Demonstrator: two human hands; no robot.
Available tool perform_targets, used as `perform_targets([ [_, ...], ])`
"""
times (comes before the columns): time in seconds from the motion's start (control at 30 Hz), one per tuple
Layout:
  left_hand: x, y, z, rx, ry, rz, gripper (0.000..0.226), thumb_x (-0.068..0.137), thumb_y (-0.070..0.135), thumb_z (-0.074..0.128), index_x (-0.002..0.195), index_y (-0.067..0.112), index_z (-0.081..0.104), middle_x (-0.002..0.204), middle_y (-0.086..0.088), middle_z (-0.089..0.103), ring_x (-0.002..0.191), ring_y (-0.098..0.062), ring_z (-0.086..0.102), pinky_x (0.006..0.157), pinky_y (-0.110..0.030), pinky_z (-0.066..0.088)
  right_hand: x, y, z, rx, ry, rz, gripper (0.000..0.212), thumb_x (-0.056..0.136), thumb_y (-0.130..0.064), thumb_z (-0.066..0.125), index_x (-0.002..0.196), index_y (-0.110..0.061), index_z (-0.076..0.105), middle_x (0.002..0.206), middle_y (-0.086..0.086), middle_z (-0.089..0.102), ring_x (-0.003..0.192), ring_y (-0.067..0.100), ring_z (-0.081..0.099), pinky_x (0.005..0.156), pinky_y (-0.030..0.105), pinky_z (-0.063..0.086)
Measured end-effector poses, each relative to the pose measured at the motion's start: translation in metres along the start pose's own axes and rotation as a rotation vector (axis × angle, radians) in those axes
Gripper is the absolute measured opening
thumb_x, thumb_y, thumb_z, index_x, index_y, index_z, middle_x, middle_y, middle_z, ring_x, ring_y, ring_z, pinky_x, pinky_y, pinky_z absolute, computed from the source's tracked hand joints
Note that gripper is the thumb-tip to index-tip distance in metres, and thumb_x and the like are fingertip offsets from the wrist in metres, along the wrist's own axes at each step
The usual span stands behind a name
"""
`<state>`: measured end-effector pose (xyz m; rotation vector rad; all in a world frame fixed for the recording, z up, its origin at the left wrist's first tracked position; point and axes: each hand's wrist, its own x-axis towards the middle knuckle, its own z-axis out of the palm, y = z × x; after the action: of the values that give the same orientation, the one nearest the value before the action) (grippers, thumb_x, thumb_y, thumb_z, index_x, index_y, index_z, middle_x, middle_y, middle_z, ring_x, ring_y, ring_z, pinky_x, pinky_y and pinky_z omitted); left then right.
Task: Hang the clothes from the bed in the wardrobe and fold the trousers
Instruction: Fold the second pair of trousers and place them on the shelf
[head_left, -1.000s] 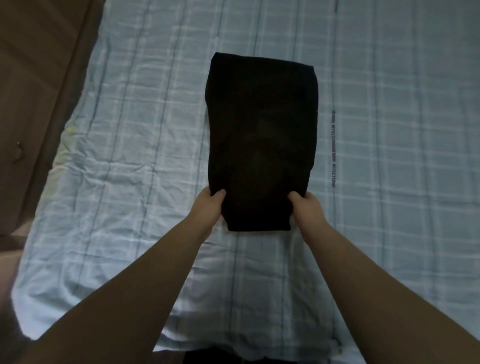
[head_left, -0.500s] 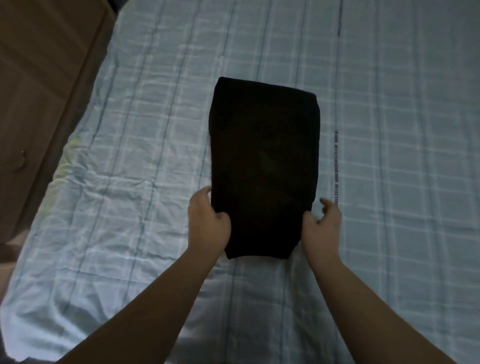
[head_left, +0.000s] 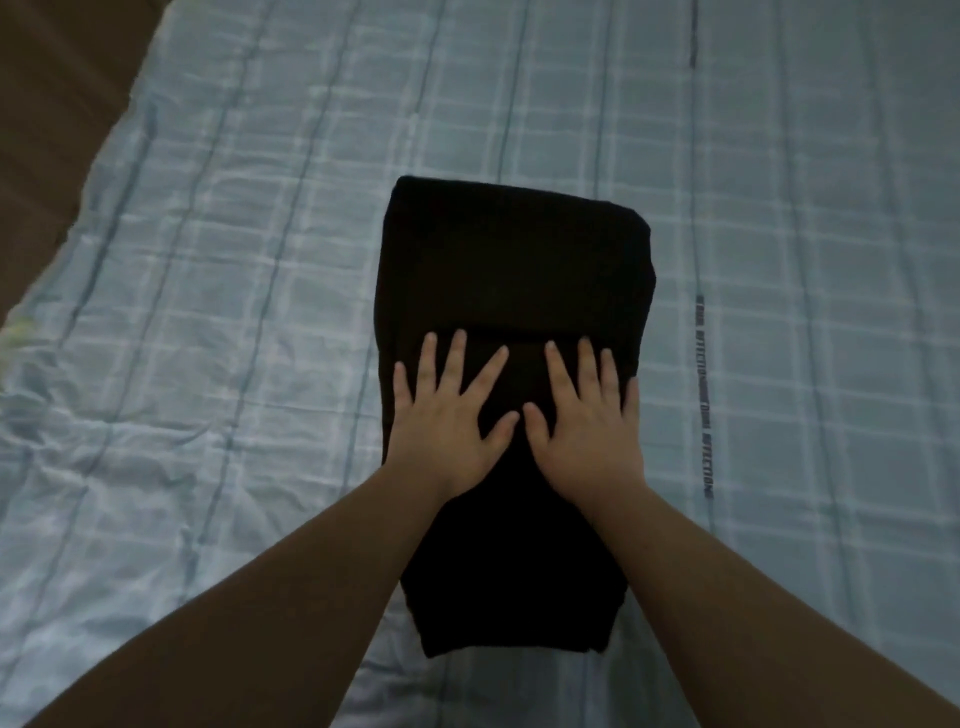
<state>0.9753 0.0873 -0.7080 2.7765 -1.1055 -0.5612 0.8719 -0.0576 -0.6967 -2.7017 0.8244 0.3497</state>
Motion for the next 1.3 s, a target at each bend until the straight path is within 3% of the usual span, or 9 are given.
perform_targets([
  [0.23,0.006,0.005,-0.024,-0.040,-0.084,-0.009,0.074,0.091,0.074,0.027,0.153,0.051,-0.006,0.167,0.002,-0.013,0.152,-0.028,-0.020,0.121,-0.061,-0.001,0.006,-0.003,-0.019,0.046,-0.061,0.010,0.075,0.095,-0.062,0.035,0.157,-0.039,-0.001,0.168,0.001,-0.003,0.154,0.025,-0.007,0.123,0.055,0.003],
  [0.3,-0.001,0.009,-0.049,-0.041,0.038,0.006,0.071,0.093,0.066,0.035,0.156,0.041,0.015,0.168,-0.003,0.009,0.154,-0.029,0.000,0.122,-0.057,0.012,0.000,-0.004,-0.044,0.053,0.015,-0.002,0.071,0.092,-0.059,0.040,0.155,-0.037,0.018,0.165,0.002,0.016,0.153,0.023,0.011,0.121,0.054,0.015],
  [0.37,-0.003,0.006,-0.074,-0.051,0.300,0.066,0.055,0.094,0.046,0.045,0.145,0.025,0.047,0.154,-0.007,0.041,0.145,-0.028,0.029,0.116,-0.050,0.030,-0.001,-0.006,-0.070,0.078,0.218,-0.027,0.057,0.090,-0.048,0.047,0.145,-0.031,0.043,0.152,0.000,0.041,0.142,0.019,0.033,0.115,0.050,0.027],
  [0.4,0.002,0.003,-0.084,-0.054,0.420,0.107,0.049,0.094,0.037,0.049,0.139,0.019,0.053,0.148,-0.008,0.047,0.141,-0.027,0.036,0.113,-0.048,0.033,0.005,-0.008,-0.079,0.096,0.322,-0.056,0.052,0.091,-0.042,0.049,0.141,-0.028,0.048,0.148,-0.001,0.046,0.139,0.017,0.037,0.113,0.049,0.028],
  [0.43,0.010,0.001,-0.092,-0.054,0.488,0.138,0.048,0.094,0.032,0.051,0.140,0.017,0.053,0.149,-0.010,0.046,0.141,-0.028,0.036,0.114,-0.048,0.033,0.016,-0.010,-0.087,0.107,0.393,-0.092,0.051,0.092,-0.038,0.049,0.142,-0.027,0.048,0.149,-0.001,0.045,0.141,0.017,0.035,0.116,0.050,0.025],
  [0.5,0.040,-0.001,-0.105,-0.005,0.467,0.147,0.059,0.096,0.037,0.047,0.153,0.022,0.037,0.161,-0.011,0.028,0.151,-0.031,0.018,0.121,-0.052,0.021,0.046,-0.014,-0.095,0.089,0.388,-0.153,0.057,0.098,-0.040,0.044,0.153,-0.031,0.033,0.162,0.001,0.029,0.152,0.022,0.019,0.122,0.054,0.012],
  [0.6,0.092,-0.004,-0.104,0.078,0.249,0.072,0.069,0.099,0.060,0.027,0.159,0.036,0.004,0.168,-0.009,-0.002,0.153,-0.036,-0.010,0.122,-0.060,0.001,0.093,-0.012,-0.083,-0.010,0.172,-0.116,0.064,0.101,-0.057,0.023,0.159,-0.038,0.002,0.169,0.002,-0.003,0.154,0.028,-0.009,0.123,0.058,-0.001],
  [0.73,0.130,-0.023,-0.077,0.076,0.024,-0.014,0.072,0.094,0.074,0.013,0.154,0.046,-0.014,0.165,-0.002,-0.023,0.149,-0.037,-0.026,0.118,-0.067,-0.003,0.122,-0.003,-0.056,-0.048,0.068,-0.092,0.069,0.098,-0.065,0.014,0.158,-0.039,-0.008,0.168,0.002,-0.012,0.153,0.029,-0.017,0.122,0.059,-0.004],
  [1.3,0.153,-0.023,-0.035,0.105,0.129,-0.056,0.075,0.095,0.068,0.019,0.158,0.038,-0.008,0.167,-0.008,-0.014,0.150,-0.042,-0.017,0.115,-0.071,0.008,0.148,0.004,-0.026,-0.014,0.102,-0.059,0.071,0.096,-0.062,0.026,0.159,-0.037,0.003,0.169,0.002,-0.001,0.154,0.028,-0.008,0.122,0.060,0.003],
])
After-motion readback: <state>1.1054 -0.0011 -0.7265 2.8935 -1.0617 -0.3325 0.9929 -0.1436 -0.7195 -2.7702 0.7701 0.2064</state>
